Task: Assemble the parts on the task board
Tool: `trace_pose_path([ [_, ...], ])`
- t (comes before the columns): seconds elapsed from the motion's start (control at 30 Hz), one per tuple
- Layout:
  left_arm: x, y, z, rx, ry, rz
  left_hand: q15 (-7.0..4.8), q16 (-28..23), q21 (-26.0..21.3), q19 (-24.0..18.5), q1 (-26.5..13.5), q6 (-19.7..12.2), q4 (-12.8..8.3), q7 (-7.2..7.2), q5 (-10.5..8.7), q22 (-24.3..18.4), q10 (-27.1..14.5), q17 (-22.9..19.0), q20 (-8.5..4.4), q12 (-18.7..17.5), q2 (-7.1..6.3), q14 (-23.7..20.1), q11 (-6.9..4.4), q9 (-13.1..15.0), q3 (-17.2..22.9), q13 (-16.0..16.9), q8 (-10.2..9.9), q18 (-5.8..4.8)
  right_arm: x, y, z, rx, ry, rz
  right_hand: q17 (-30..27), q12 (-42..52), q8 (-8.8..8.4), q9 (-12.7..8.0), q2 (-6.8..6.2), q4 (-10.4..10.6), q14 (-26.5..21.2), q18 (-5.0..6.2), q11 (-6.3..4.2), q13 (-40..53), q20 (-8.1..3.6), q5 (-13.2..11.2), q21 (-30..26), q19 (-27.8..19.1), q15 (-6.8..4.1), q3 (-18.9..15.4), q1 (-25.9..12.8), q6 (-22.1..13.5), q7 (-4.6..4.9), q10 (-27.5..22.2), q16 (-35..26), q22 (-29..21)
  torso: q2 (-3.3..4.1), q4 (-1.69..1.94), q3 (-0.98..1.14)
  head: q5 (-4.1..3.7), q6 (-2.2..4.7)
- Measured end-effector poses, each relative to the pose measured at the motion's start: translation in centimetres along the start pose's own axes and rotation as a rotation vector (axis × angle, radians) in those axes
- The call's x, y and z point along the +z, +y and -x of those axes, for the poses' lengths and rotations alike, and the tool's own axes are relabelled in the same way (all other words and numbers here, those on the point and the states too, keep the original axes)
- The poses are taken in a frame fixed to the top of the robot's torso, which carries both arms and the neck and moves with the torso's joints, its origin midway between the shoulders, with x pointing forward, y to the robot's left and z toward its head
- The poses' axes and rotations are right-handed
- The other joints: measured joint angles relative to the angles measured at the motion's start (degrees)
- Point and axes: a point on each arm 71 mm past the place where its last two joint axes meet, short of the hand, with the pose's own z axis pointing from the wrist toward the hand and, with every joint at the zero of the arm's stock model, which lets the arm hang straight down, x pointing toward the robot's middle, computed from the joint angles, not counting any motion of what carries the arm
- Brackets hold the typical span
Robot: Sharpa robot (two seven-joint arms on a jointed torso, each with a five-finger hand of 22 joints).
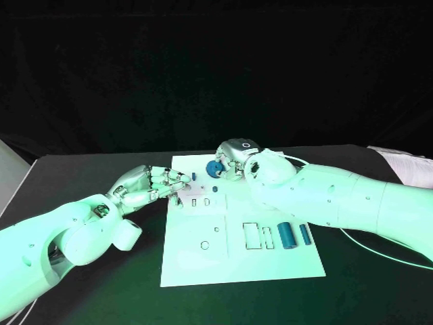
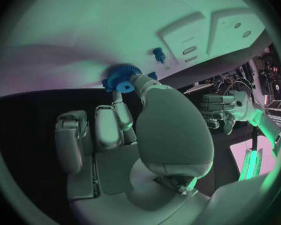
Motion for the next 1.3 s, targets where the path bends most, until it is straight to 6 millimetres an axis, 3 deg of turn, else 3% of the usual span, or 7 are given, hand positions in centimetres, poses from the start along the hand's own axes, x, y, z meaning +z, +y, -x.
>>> trace_pose_path([
  [0.3, 0.0, 0.0, 0.0, 0.000, 0.000, 0.001, 0.00, 0.00, 0.00, 0.00, 0.00, 0.00, 0.00, 0.00, 0.00, 0.00, 0.00, 0.00, 0.00, 0.00, 0.00, 0.00, 0.00, 0.00, 0.00, 0.00, 0.00, 0.00, 0.1, 0.1, -0.2, 0.003, 0.004, -0.001, 0.00, -0.23, -0.51, -0.16, -0.41, 0.14, 0.00, 0.00, 0.40, -0.18, 0.00, -0.76, 0.00, 0.00, 0.00, 0.15, -0.92, -0.82, 0.35, -0.40, 0.00, -0.01, -0.04, -0.08, 0.04, 0.08, -0.15],
  [0.43, 0.0, 0.0, 0.0, 0.000, 0.000, 0.001, 0.00, 0.00, 0.00, 0.00, 0.00, 0.00, 0.00, 0.00, 0.00, 0.00, 0.00, 0.00, 0.00, 0.00, 0.00, 0.00, 0.00, 0.00, 0.00, 0.00, 0.00, 0.00, 0.0, 0.1, -0.4, 0.006, 0.010, -0.003, 0.23, -0.62, -2.04, -0.80, -0.73, 0.14, -0.22, 0.00, 0.51, -0.60, 0.00, -3.54, 0.00, 0.00, 0.22, 0.15, -2.27, -3.07, 0.38, -0.93, 0.00, -0.01, -0.04, -0.11, 0.04, 0.08, -0.15],
  [0.57, 0.0, 0.0, 0.0, -0.001, 0.000, 0.002, 0.00, 0.00, 0.00, 0.00, 0.00, 0.00, 0.00, 0.00, 0.00, 0.00, 0.00, 0.00, 0.00, 0.00, 0.00, 0.00, 0.00, 0.00, 0.00, 0.00, 0.00, 0.00, 0.0, 0.1, -0.5, 0.008, 0.017, -0.004, 0.61, -0.89, -2.83, -1.12, -0.85, 0.32, -0.22, 0.00, 0.80, -0.92, 0.00, -4.61, 0.00, 0.00, 0.21, -0.84, -3.74, -4.10, 0.62, -1.23, 0.00, -0.01, -0.05, -0.10, 0.04, 0.08, -0.13],
  [0.73, 0.0, 0.0, 0.0, -0.001, 0.000, 0.002, 0.00, -0.23, 0.22, 0.00, 0.00, 0.00, -0.24, 0.00, 0.00, 0.00, 0.00, 0.00, 0.00, -0.27, 0.00, 0.00, 0.00, 0.14, 0.24, 0.00, 0.00, 0.00, 0.0, 0.0, -0.6, 0.014, 0.031, -0.008, 0.93, -0.89, -3.27, -1.33, -0.49, 1.28, -0.01, 0.00, 0.81, -1.13, 0.00, -4.83, 0.00, 0.00, 0.42, -3.06, -4.87, -4.28, 0.80, -1.63, 0.00, -0.02, -0.05, -0.08, 0.05, 0.03, -0.10],
  [1.13, 0.1, 0.1, 0.0, -0.002, 0.001, 0.004, 0.00, -0.23, 0.22, 0.00, 0.00, -0.21, -0.24, 0.21, 0.00, 0.00, 0.00, 0.00, 0.00, -0.27, 0.00, 0.00, 0.00, 0.18, 0.24, 0.00, 0.00, 0.00, -0.3, -0.9, -0.9, 0.028, 0.070, -0.017, 1.19, -1.11, -3.27, -1.39, 0.13, 1.58, -0.01, 0.00, 1.02, -1.20, 0.00, -4.83, 0.00, 0.00, 0.41, -3.36, -5.49, -4.29, 0.81, -1.84, 0.00, -0.02, -0.09, -0.10, 0.07, -0.01, -0.07],
  [1.3, 0.1, 0.1, -0.1, -0.003, 0.004, 0.005, 0.00, -0.46, 0.22, -0.22, 0.00, -0.21, -0.72, 0.21, 0.00, 0.00, -0.21, -0.06, -0.22, -0.27, 0.00, 0.00, 0.22, 0.25, 0.72, 0.00, 0.00, 0.00, -0.4, -1.2, -0.8, 0.037, 0.080, -0.020, 1.25, -1.11, -3.33, -1.55, 1.85, 1.81, -0.01, 0.00, 1.02, -1.14, 0.43, -3.49, 0.00, 0.01, 0.41, -3.59, -7.66, -4.29, 0.81, -1.84, 0.00, -0.03, -0.10, -0.07, 0.07, 0.07, -0.06],
])
